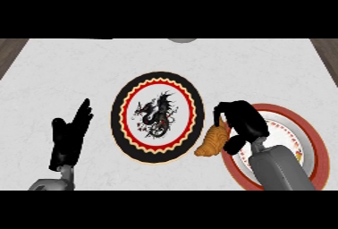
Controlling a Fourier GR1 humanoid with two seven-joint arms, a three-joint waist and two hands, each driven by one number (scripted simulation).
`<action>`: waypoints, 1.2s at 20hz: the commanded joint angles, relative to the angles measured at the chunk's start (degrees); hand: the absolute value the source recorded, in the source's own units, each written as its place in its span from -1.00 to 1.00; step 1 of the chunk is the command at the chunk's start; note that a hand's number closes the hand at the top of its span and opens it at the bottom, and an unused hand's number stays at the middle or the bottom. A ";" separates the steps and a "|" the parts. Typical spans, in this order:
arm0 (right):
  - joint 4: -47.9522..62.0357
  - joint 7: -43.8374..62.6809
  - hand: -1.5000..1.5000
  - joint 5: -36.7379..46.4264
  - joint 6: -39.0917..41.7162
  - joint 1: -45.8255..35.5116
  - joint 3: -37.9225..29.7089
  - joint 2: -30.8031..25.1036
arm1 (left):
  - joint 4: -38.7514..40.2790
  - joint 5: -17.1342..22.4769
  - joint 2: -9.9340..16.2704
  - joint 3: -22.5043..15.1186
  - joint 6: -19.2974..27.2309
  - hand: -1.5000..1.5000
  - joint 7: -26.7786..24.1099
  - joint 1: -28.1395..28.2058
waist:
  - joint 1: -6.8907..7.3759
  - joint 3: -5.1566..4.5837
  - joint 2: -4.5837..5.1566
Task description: Pick the croissant from the plate and place it in the plate
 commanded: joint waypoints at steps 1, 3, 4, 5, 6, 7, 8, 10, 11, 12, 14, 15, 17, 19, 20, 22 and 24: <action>-0.62 14.60 1.00 3.47 -5.71 -4.23 5.84 9.59 | 0.13 -0.32 -0.23 -1.52 -1.11 0.00 0.75 -1.39 | 3.08 -0.09 0.14; -1.22 21.85 1.00 4.29 -9.44 -7.66 8.54 9.78 | 0.45 -0.64 -0.50 -2.01 -1.21 0.00 0.12 -1.55 | 4.06 -0.08 0.10; -1.02 25.46 1.00 5.43 -11.25 -8.91 10.70 9.85 | 0.58 -0.60 -0.57 -2.14 -1.39 0.00 -0.43 -1.02 | 4.66 -0.10 0.09; -0.90 28.80 1.00 5.94 -12.15 -11.84 11.94 9.90 | 0.94 -0.85 -0.56 -2.23 -1.31 0.00 0.43 -2.41 | 4.87 -0.09 0.25; -2.12 32.29 1.00 5.52 -14.06 -12.36 14.05 9.94 | 1.47 -0.63 -0.15 -1.81 -1.63 0.00 -0.24 -1.71 | 5.06 -0.10 0.04; -1.55 35.62 1.00 4.99 -16.58 -13.09 16.07 9.98 | 1.02 -1.16 -1.68 -2.94 -0.73 0.00 0.83 -3.21 | 4.91 0.03 0.22; -3.31 38.43 1.00 5.83 -18.10 -15.16 17.37 10.00 | 1.88 -1.29 -1.52 -2.87 -0.90 0.00 0.30 -3.23 | 4.84 -0.06 -0.03; -3.82 45.07 1.00 9.40 -22.11 -20.06 17.69 10.04 | 2.13 -1.78 -0.58 -2.81 -1.28 0.00 0.11 -2.93 | 4.87 -0.10 -0.22; -3.07 49.14 1.00 11.11 -23.35 -21.01 19.30 10.05 | 1.67 -1.19 -1.48 -2.79 -0.92 0.00 0.59 -2.98 | 4.98 -0.12 -0.30; -3.34 52.72 1.00 13.05 -23.93 -23.76 20.34 10.06 | 2.09 -1.40 -0.95 -2.46 -0.96 0.00 1.59 -4.16 | 4.18 -0.11 -0.33; -1.79 61.06 1.00 13.91 -25.21 -27.10 23.31 10.07 | 2.21 -2.22 -0.88 -2.27 -0.11 0.00 1.13 -4.64 | 4.44 -0.09 -0.09; -0.19 65.12 1.00 14.58 -25.39 -29.28 23.97 10.08 | 2.25 -1.93 -1.36 -2.55 -0.25 0.00 1.09 -3.82 | 4.26 -0.08 0.04; 1.52 71.16 1.00 14.00 -27.16 -30.88 26.84 10.08 | 3.36 -2.90 -3.18 -3.41 1.25 0.00 1.35 -5.21 | 3.66 -0.04 0.34; 3.22 74.45 1.00 12.58 -26.37 -34.94 25.45 10.07 | 2.86 -2.05 -1.85 -3.00 -0.46 0.00 0.23 -3.57 | 4.59 -0.07 0.39; 4.20 75.48 1.00 13.03 -27.08 -35.64 25.86 10.07 | 3.38 -1.23 -1.64 -2.01 -0.74 0.00 0.46 -4.54 | 3.98 -0.06 0.46; 5.35 77.75 1.00 12.09 -28.10 -34.49 27.70 10.06 | 3.87 -2.97 -2.45 -2.68 1.07 0.00 0.48 -5.10 | 3.47 -0.01 0.53; 7.76 77.87 1.00 11.50 -28.93 -35.68 26.24 10.06 | 4.86 -1.99 -2.16 -1.83 0.26 0.00 -1.30 -4.21 | 3.17 -0.03 0.67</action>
